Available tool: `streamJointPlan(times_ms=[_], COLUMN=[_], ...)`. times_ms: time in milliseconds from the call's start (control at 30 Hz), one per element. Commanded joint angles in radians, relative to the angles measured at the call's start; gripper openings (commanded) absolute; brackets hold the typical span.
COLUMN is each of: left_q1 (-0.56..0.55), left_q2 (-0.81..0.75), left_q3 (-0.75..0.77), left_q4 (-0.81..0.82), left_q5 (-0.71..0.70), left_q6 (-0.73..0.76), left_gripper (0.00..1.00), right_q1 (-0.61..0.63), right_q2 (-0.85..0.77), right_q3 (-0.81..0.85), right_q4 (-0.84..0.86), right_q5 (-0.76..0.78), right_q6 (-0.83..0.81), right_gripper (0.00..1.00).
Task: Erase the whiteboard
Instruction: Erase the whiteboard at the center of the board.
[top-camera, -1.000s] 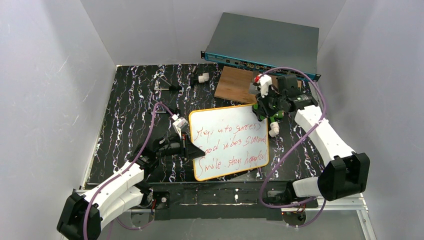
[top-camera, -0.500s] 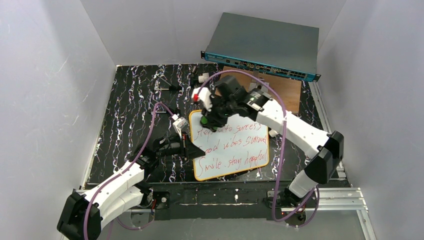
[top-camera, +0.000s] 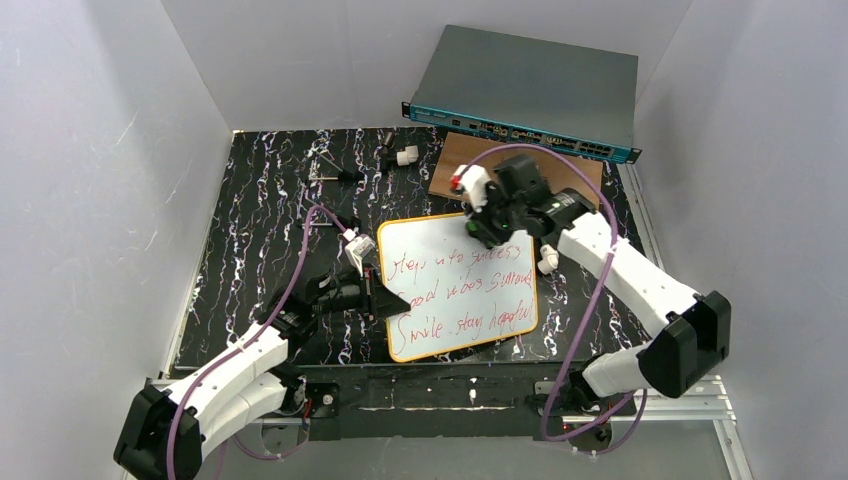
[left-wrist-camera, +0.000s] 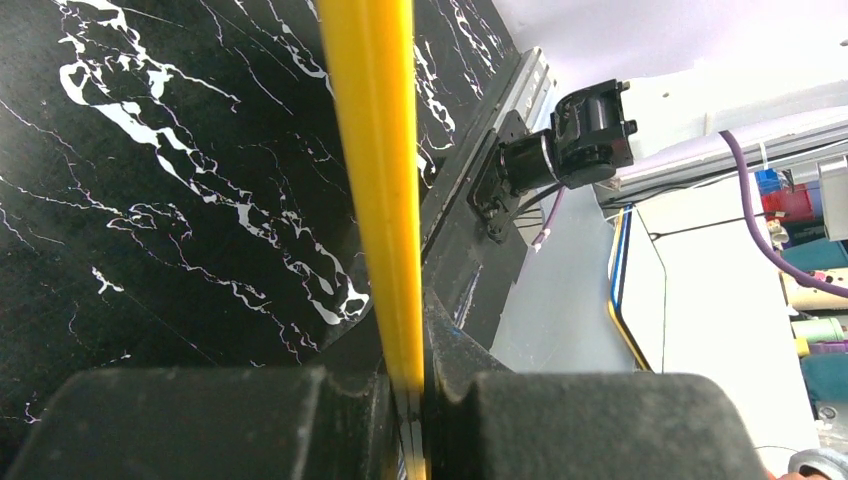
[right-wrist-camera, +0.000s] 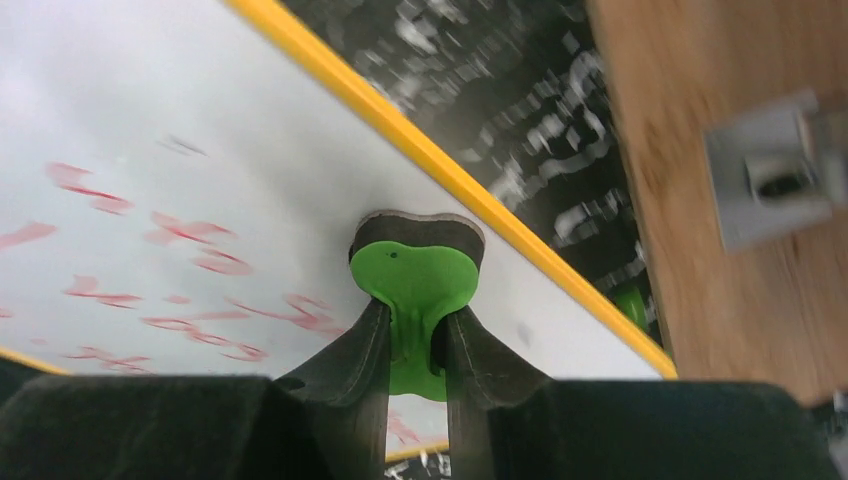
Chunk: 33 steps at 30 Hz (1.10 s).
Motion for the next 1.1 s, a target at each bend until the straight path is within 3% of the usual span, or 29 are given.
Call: streamJointPlan(times_ms=[0,167,533,700,900,1067], left_q1=[-0.015,-0.015,-0.014,-0.015,-0.015,-0.015], left_q2=[-0.055,-0.053,-0.069,-0.073,-0.052,-0.040], left_q3=[0.027,0.027,0.025,0.027,0.035,0.033], left_q4=[0.127,0.131,0.119,0.101,0.114,0.149], left_q5=[0.091,0.094,0.081,0.077,0.088,0.094], left_q6=[0.106,0.104,0.106,0.123,0.121,0.093], left_gripper=[0.00,0.00,0.00,0.00,0.00,0.00], right_q1=[-0.111,-0.101,0.182,0.126,-0.070,-0.090], right_q2=[-0.056,-0.046,0.168,0.120,-0.021,-0.060], right_q3=[-0.117,-0.097,0.260,0.186,0.029,-0.028], right_q4=[0.071,0.052,-0.104,-0.098,-0.095,-0.091], right_q5=[0.100,0.002,-0.061,-0.026,-0.203,-0.259], right_q6=[-0.020,0.000,0.003,-0.037,-0.050,-0.068], right_gripper=[0.01,0.01,0.01,0.01,0.01,0.01])
